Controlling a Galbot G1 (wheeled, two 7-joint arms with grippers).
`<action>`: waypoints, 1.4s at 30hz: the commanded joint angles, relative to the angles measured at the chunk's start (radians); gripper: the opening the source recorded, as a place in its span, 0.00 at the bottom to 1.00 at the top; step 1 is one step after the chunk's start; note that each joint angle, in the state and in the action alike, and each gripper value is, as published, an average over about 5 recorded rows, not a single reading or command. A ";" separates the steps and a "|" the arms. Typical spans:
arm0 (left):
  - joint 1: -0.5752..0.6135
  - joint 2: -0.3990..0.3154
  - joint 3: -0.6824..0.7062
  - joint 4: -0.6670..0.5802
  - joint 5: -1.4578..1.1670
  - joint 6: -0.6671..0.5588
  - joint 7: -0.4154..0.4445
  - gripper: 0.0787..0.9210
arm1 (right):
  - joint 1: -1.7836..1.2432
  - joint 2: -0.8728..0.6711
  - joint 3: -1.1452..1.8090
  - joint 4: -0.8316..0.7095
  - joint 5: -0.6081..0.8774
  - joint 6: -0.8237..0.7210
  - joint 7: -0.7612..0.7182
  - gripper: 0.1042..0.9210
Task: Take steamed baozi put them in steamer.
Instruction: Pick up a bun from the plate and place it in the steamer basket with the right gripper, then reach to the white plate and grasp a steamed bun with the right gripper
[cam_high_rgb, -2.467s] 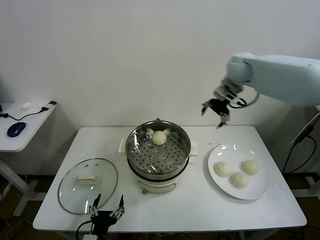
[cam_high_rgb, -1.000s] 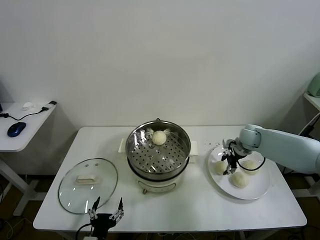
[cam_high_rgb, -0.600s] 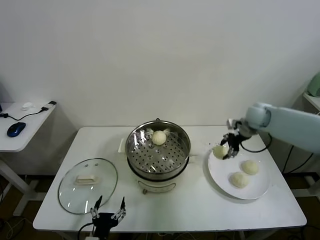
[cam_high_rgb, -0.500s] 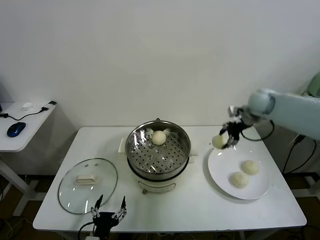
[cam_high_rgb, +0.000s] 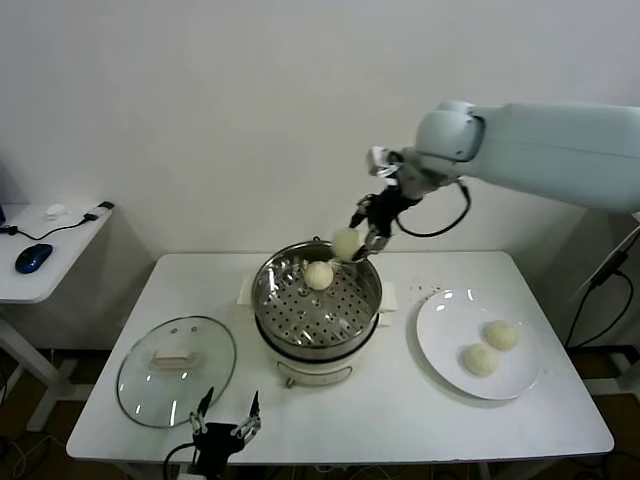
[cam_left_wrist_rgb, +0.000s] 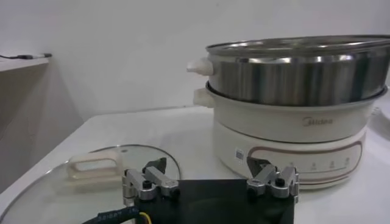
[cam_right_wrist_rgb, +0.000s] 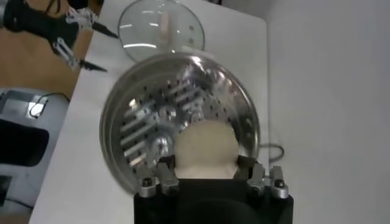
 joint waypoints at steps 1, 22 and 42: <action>0.000 0.002 0.005 0.002 0.003 -0.001 0.000 0.88 | -0.131 0.186 0.016 -0.007 0.066 -0.103 0.148 0.70; -0.017 0.014 0.013 0.019 0.002 -0.005 -0.001 0.88 | -0.387 0.323 0.077 -0.320 -0.043 -0.087 0.167 0.70; -0.010 0.002 0.014 0.001 0.011 -0.006 0.000 0.88 | 0.081 -0.164 -0.137 -0.019 -0.146 0.146 -0.212 0.88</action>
